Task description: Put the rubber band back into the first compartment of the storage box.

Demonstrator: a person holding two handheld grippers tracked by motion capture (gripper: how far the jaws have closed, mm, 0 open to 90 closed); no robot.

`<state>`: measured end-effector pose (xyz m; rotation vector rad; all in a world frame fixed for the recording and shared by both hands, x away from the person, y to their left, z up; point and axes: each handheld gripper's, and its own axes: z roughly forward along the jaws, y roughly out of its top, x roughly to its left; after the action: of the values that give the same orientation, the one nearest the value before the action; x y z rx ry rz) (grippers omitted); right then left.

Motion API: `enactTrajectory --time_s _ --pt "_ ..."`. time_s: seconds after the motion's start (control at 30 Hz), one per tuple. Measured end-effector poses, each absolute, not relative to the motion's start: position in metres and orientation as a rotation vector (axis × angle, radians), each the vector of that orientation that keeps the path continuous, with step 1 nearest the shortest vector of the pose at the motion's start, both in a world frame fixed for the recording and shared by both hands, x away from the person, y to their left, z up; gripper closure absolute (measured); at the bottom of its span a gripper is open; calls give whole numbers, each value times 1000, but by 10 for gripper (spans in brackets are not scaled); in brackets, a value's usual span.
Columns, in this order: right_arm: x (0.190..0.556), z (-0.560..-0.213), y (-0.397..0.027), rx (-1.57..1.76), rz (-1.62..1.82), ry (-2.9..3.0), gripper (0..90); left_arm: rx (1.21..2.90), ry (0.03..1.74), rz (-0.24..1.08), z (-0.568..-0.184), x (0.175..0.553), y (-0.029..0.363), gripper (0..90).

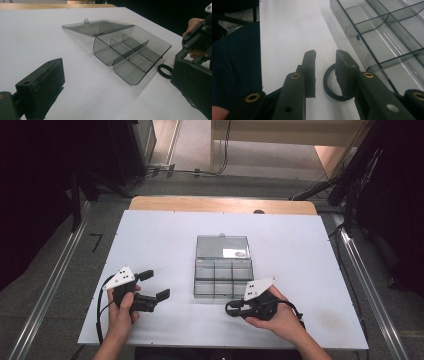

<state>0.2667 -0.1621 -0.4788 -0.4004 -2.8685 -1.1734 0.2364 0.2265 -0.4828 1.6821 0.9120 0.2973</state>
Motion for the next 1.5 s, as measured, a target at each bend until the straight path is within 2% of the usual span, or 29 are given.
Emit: enactTrajectory --time_s 0.6,1.0,1.3,1.5 --pt "267 -490 -158 -363 -1084 -2940 692 1689 910 297 -484 237 226 0" --pt "266 -497 -154 -332 -1024 -2974 744 1688 911 293 -484 237 226 0" --pt "263 -499 -153 -315 -1025 -3028 845 1692 910 295 -484 237 226 0" --pt "262 -498 -152 -324 -1019 -3025 855 1693 905 300 -484 237 225 0"
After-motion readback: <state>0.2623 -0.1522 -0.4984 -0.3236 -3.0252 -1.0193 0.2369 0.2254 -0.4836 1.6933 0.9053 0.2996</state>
